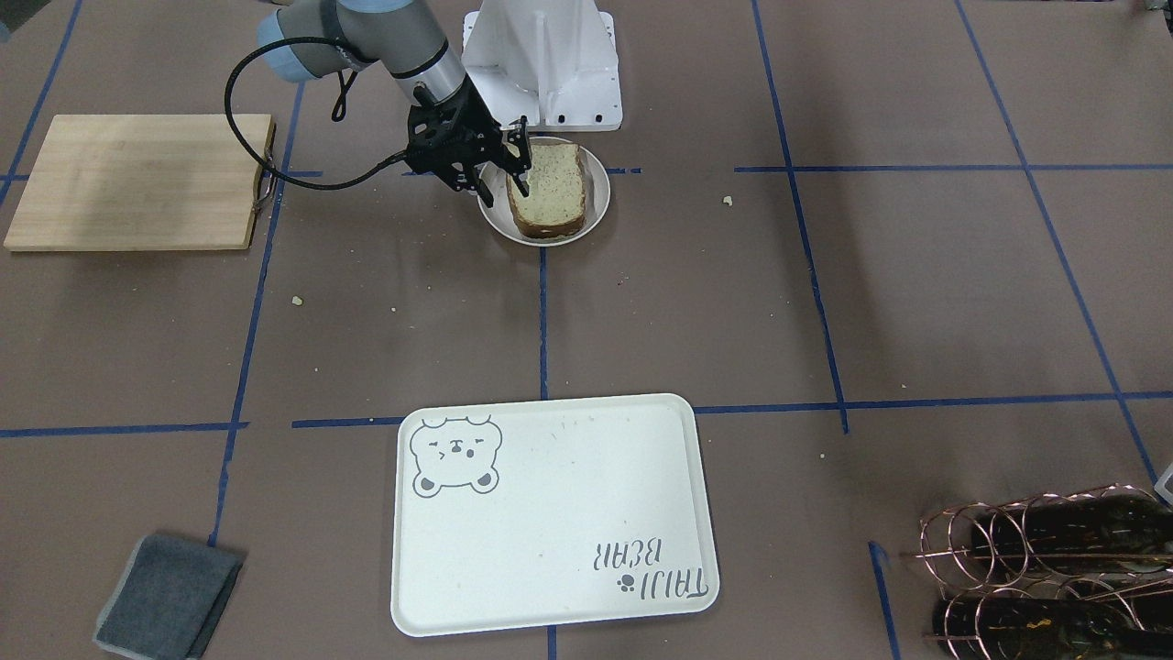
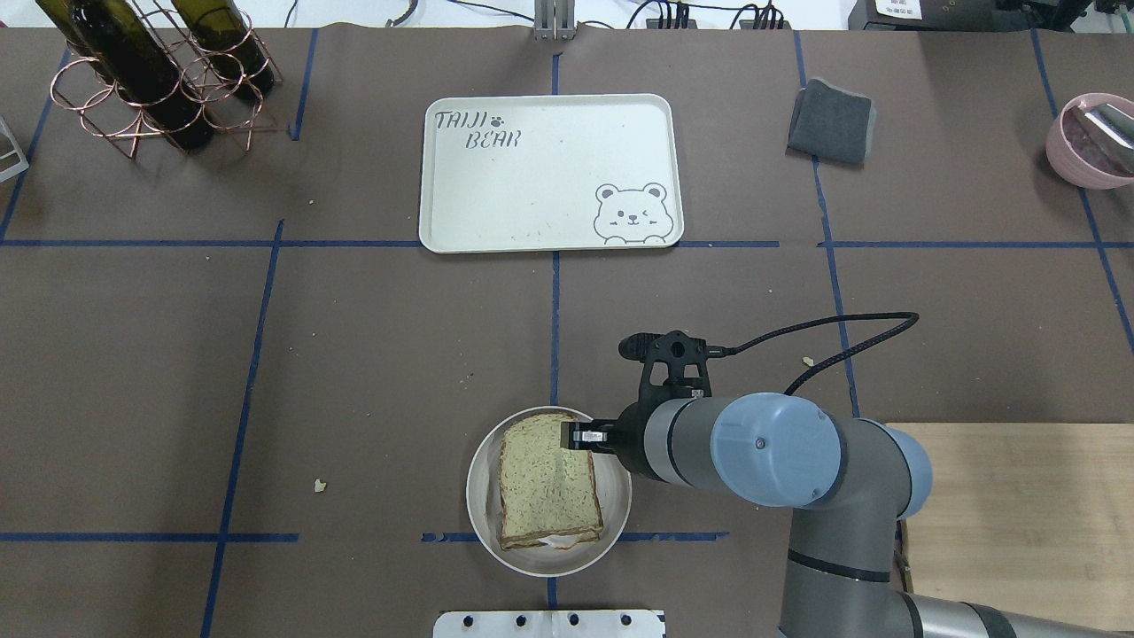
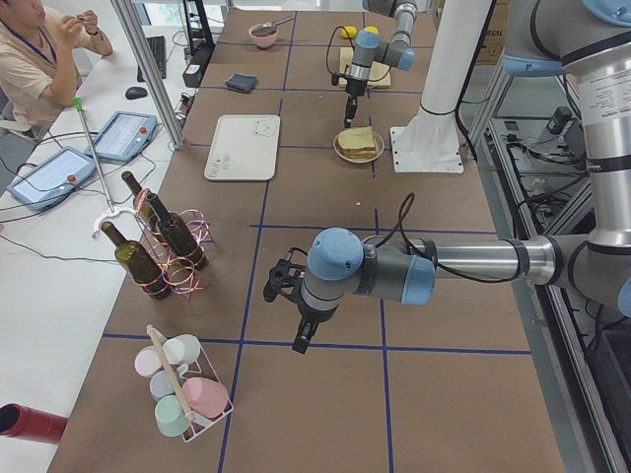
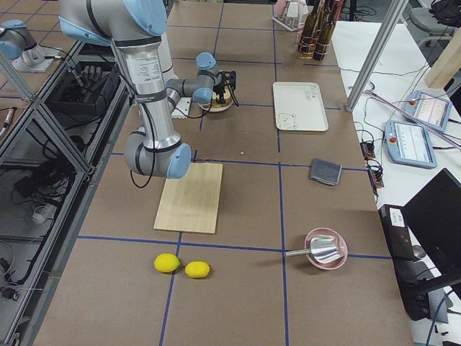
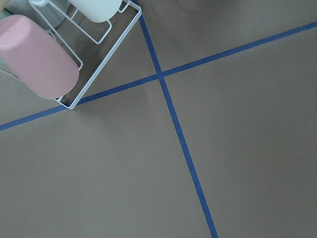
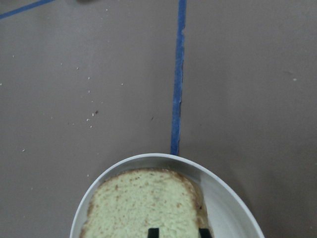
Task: Make sandwich and place on tray
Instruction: 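Lower the bread onto the egg toast and open the right gripper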
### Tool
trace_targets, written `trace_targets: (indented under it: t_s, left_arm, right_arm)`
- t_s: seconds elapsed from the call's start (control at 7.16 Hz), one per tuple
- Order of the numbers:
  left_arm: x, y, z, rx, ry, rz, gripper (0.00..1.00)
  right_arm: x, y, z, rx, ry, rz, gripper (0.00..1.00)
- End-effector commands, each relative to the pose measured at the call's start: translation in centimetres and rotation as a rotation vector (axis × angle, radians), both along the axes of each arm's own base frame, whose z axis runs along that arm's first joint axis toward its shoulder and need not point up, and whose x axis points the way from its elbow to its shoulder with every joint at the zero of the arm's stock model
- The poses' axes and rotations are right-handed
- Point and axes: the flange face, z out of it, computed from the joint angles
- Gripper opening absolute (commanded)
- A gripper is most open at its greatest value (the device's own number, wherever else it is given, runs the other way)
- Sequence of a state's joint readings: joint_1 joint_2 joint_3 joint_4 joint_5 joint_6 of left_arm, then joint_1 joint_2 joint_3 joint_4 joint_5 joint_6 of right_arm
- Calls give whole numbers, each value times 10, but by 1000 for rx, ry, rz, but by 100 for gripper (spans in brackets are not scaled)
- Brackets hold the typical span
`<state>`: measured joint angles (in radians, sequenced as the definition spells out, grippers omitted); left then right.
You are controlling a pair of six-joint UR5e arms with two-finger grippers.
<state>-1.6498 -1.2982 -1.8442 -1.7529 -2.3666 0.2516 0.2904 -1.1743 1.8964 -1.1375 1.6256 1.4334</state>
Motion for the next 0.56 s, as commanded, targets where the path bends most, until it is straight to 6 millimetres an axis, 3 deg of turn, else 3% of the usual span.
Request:
trace_targets:
  t_s: [0.0, 0.14, 0.28, 0.42]
  left_arm:
    - [0, -6, -10, 78, -17, -1, 100]
    - [0, -12, -22, 182, -28, -2, 100]
    - [-3, -19, -35, 270, -64, -15, 100]
    - [-3, -42, -66, 441, -70, -16, 100]
  right_arm:
    - [34, -38, 5, -55, 114, 8, 100]
    - [60, -69, 11, -54, 181, -7, 100]
    - [84, -93, 30, 12, 253, -38, 100]
    - [121, -109, 66, 80, 324, -60, 100]
